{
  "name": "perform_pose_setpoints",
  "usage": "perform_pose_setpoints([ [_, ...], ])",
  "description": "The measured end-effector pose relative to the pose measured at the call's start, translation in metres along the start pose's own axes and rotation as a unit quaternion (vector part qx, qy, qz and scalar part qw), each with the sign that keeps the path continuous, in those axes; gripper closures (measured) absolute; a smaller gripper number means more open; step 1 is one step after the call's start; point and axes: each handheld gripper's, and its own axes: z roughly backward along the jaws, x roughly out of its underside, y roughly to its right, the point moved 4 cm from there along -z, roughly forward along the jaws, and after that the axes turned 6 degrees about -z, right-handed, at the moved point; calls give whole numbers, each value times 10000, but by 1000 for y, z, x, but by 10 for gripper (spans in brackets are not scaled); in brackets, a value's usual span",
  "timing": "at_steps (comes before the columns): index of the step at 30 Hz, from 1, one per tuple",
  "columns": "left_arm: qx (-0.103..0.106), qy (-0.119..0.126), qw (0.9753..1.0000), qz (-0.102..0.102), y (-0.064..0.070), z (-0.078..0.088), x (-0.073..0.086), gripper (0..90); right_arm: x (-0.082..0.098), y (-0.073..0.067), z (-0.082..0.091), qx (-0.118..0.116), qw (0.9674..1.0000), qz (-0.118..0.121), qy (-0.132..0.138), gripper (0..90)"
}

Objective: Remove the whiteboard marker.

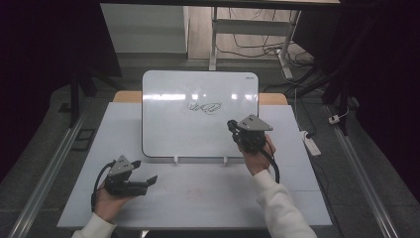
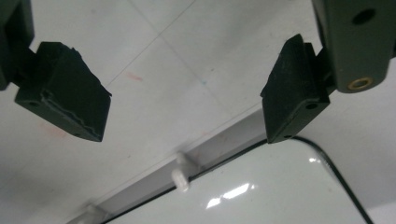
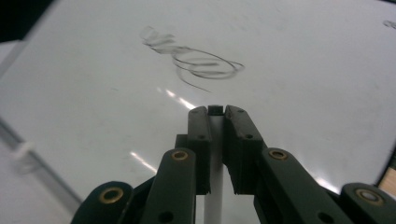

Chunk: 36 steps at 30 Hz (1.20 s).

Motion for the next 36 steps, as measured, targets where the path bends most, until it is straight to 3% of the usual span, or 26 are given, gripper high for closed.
perform_pose_setpoints([
  [1, 0, 0, 10000, 0, 0, 0, 0, 170, 0, -3, 3, -141, 9999, 8, 56, 808],
  [2, 146, 76, 9999, 44, 3, -1, -7, 173, -1, -8, 7, -299, 9995, 47, 122, 808],
  [4, 197, 101, 9997, 38, 5, -2, -11, 179, -1, -11, 9, -390, 9991, 88, 145, 808],
  [5, 261, 124, 9996, -27, 10, -4, -20, 181, -1, -20, 15, -627, 9976, 178, 225, 807],
  [9, 414, 161, 9990, -85, 19, -9, -34, 199, -2, -31, 20, -1069, 9937, 159, 293, 808],
  [14, 902, 176, 9957, -116, 42, -34, -63, 220, -3, -42, 22, -1423, 9894, 78, 283, 807],
  [15, 902, 176, 9957, -116, 42, -34, -63, 225, -3, -42, 22, -1423, 9894, 78, 283, 807],
  [16, 1125, 176, 9934, -101, 51, -44, -74, 231, -3, -47, 21, -1569, 9872, 85, 282, 807],
  [17, 1125, 176, 9934, -101, 51, -44, -74, 236, -3, -47, 21, -1569, 9872, 85, 282, 807],
  [18, 1404, 205, 9899, -71, 59, -55, -83, 248, -3, -52, 22, -1657, 9857, 141, 286, 807],
  [19, 1497, 213, 9885, -53, 62, -60, -87, 257, -4, -54, 22, -1690, 9851, 149, 294, 807],
  [25, 1724, 137, 9849, -125, 74, -82, -99, 317, -3, -63, 22, -1832, 9821, 353, 255, 807],
  [26, 1835, 142, 9829, -109, 77, -88, -102, 331, -2, -66, 21, -1906, 9807, 374, 246, 807],
  [27, 1835, 142, 9829, -109, 77, -88, -102, 345, -2, -67, 20, -1913, 9806, 374, 225, 807],
  [29, 1977, 160, 9801, -45, 80, -96, -105, 373, -1, -70, 19, -1953, 9796, 415, 216, 807],
  [31, 2007, 143, 9795, -35, 80, -98, -106, 387, -1, -73, 18, -1974, 9793, 404, 205, 807],
  [36, 2049, 86, 9788, 0, 80, -104, -106, 501, 1, -86, 15, -1971, 9774, 742, 165, 806],
])
